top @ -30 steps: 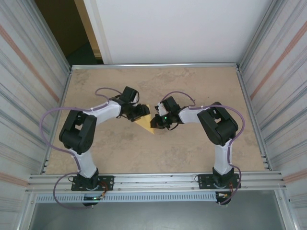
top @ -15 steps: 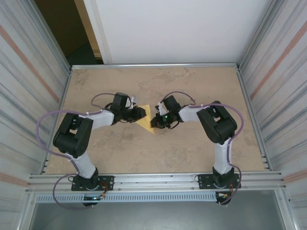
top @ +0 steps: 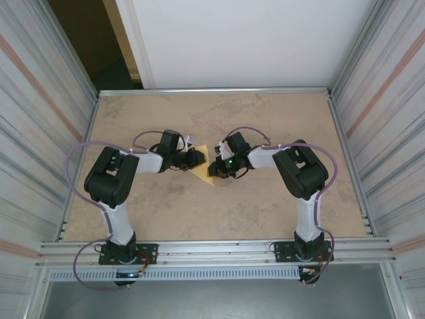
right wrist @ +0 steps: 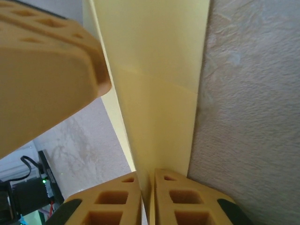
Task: Fold a paper plane with a square sheet of paper (pick it up from the middle)
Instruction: Fourth fold the wing at the center of the table.
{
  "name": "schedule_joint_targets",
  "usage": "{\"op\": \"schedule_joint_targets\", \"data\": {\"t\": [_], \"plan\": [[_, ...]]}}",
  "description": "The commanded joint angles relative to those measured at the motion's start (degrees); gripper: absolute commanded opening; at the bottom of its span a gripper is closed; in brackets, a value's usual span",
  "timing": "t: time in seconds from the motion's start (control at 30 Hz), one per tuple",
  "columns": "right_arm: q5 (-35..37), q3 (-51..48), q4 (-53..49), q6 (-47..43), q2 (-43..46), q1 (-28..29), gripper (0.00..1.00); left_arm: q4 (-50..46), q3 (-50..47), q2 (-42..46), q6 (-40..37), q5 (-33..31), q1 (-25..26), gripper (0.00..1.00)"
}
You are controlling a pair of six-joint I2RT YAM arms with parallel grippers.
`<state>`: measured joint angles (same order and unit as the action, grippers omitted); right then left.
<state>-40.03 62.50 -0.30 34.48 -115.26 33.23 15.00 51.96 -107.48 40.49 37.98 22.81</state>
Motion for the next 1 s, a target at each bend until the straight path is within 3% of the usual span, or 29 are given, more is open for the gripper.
{"op": "schedule_joint_targets", "data": {"t": [0.0, 0.37, 0.97], "plan": [[4.53, -1.23, -5.33, -0.27, -2.34, -1.72, 0.19, 1.17, 1.34, -0.99, -0.25, 1.82, -0.40, 0.17], [4.03, -1.35, -5.36, -0.29, -2.34, -2.12, 0.18, -1.47, 1.12, -0.31, -1.16, -0.53, -0.48, 0.17], [4.17, -2.00, -5.42, -0.46, -3.05, -2.12, 0.11, -0.42, 2.80, -2.30, -0.72, 1.75, -0.48, 0.21]]}}
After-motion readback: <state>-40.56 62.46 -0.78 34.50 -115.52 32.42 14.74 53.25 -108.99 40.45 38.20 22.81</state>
